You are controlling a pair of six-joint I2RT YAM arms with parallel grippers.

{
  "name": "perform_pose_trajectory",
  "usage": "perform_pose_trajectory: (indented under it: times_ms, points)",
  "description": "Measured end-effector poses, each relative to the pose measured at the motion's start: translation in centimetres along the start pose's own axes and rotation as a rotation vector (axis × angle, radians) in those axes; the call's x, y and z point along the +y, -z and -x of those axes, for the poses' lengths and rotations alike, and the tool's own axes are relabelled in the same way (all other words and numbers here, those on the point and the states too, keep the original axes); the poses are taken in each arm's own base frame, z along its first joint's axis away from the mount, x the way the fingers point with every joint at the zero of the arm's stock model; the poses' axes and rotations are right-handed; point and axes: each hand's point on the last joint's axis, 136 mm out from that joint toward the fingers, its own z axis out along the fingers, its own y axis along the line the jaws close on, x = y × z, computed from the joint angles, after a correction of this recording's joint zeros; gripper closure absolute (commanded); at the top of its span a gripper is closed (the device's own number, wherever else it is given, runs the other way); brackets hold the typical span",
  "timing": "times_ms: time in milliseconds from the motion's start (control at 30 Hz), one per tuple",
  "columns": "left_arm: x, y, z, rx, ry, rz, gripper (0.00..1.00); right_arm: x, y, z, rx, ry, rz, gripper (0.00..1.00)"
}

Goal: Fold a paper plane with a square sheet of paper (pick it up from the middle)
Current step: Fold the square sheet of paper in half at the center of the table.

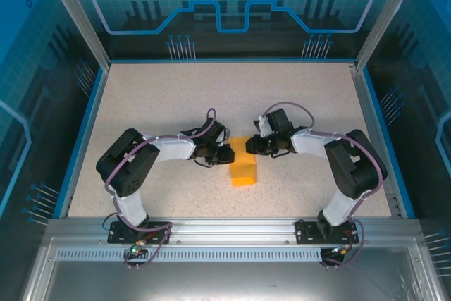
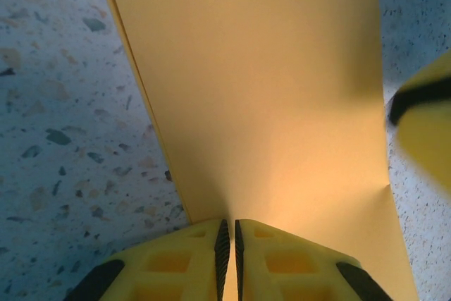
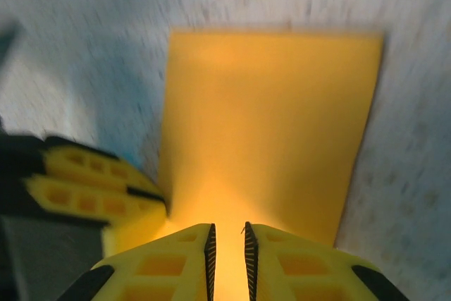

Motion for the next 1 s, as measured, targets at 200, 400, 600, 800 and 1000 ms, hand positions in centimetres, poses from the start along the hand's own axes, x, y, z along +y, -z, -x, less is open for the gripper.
perform_pose_trajectory:
  times_ms: [200, 400, 600, 800, 1000]
  points:
    - [0.0, 0.0, 0.0, 0.005, -0.001, 0.006, 0.84, -0.1, -0.2, -3.5, 0.081, -0.003, -0.011, 0.79]
    - [0.0, 0.0, 0.0, 0.01, -0.001, 0.012, 0.84, -0.1, -0.1, -4.1, 0.099, 0.019, -0.016, 0.79]
    - [0.0, 0.0, 0.0, 0.014, 0.001, 0.016, 0.84, -0.5, -0.1, -4.8, 0.12, 0.043, -0.023, 0.8]
    - [0.0, 0.0, 0.0, 0.018, 0.002, 0.019, 0.84, -0.3, -0.1, -5.5, 0.125, 0.07, -0.011, 0.79]
    - [0.0, 0.0, 0.0, 0.029, -0.011, 0.026, 0.84, 0.5, 0.3, -8.2, 0.161, 0.108, -0.007, 0.79]
